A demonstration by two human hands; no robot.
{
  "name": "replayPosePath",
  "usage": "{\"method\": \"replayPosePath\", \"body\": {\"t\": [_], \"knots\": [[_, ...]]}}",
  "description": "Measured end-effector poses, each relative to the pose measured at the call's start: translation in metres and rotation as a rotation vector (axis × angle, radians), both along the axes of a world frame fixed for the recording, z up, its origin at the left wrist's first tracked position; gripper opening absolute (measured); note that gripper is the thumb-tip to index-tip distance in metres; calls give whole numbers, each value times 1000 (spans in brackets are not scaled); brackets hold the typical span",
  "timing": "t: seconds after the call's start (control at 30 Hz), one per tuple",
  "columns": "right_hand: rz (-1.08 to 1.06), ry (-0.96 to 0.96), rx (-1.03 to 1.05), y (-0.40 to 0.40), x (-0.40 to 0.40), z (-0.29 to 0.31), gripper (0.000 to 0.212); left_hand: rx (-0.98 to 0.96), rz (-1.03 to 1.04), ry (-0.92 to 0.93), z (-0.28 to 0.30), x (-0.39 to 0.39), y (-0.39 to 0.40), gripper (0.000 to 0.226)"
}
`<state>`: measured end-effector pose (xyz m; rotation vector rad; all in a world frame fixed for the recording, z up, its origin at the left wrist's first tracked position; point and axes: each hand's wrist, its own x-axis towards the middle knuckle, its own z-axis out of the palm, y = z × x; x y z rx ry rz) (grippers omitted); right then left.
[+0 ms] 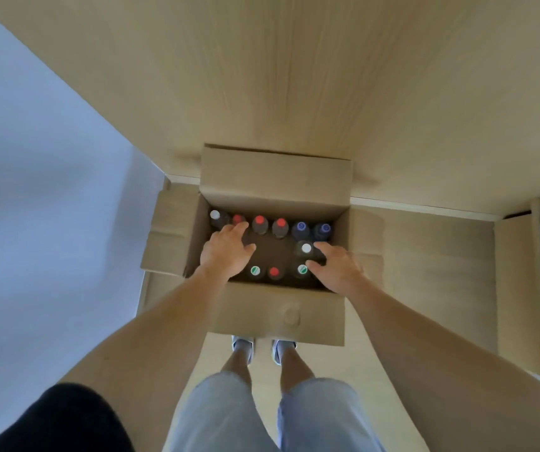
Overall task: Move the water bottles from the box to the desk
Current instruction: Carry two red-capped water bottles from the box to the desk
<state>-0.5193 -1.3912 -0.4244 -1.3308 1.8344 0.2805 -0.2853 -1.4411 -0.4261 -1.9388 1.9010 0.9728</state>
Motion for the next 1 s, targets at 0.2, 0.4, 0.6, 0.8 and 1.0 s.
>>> {"method": "replayPosePath", "body": {"t": [0.2, 0.4, 0.6, 0.8, 1.0], "knots": [[-108, -55, 8, -21, 23, -91, 58, 93, 38, 38, -103, -1, -17, 68], [-174, -70, -32, -46, 57, -194, 63, 19, 15, 64, -215, -4, -44, 74], [-301, -87, -120, -78, 75, -276, 61, -30, 47, 121, -292, -2, -70, 78], [-454, -111, -95, -105, 84, -344, 53, -4, 208, 184, -353, -10, -85, 78], [-522, -60, -96, -115, 90, -399, 57, 2, 375, 238, -402, -24, -98, 64]]}}
